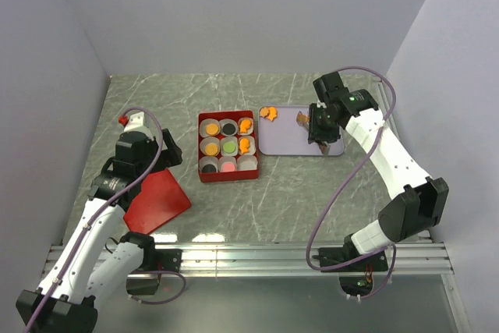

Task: Pack the cookies

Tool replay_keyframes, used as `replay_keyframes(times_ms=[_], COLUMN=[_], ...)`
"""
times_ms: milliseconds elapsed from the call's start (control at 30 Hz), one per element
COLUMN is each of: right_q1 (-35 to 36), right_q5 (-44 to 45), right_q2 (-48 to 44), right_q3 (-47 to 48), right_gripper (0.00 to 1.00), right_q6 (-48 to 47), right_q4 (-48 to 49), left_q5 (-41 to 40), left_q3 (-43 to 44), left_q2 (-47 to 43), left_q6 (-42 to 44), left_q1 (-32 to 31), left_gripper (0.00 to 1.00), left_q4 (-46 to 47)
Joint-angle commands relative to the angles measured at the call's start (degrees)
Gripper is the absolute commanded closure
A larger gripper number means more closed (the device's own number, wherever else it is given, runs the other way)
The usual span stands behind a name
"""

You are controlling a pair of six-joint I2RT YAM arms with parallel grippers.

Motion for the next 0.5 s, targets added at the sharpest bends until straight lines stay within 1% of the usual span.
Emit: replay_keyframes(times_ms=[0, 167, 300, 467], right_q1=[-0.04, 1.89, 6.01, 11.03], right_q5=[-2.05, -4.87, -6.63, -6.81], right_q2=[-0.04, -0.22, -0.22, 0.40], right_q3=[4.81, 7.19, 8.15, 7.98], right_gripper=[0.61, 0.61, 0.61, 0.61], right_q6=[1.06, 2.03, 2.82, 4.14], right_q4=[-1.91, -2.35, -1.74, -1.30], left_q5=[-0.23, -0.05, 0.04, 0.04], left_q3=[0.24, 0.07, 0.07, 0.07], left_q2=[-1.11, -1.20, -1.29, -1.38], left_q6=[0.46, 0.54, 0.63, 0.63], left_q1=[-0.24, -0.24, -0.24, -0.24], left_gripper=[0.02, 0.02, 0.02, 0.02], left_q4=[1.93, 2.02, 2.02, 2.02])
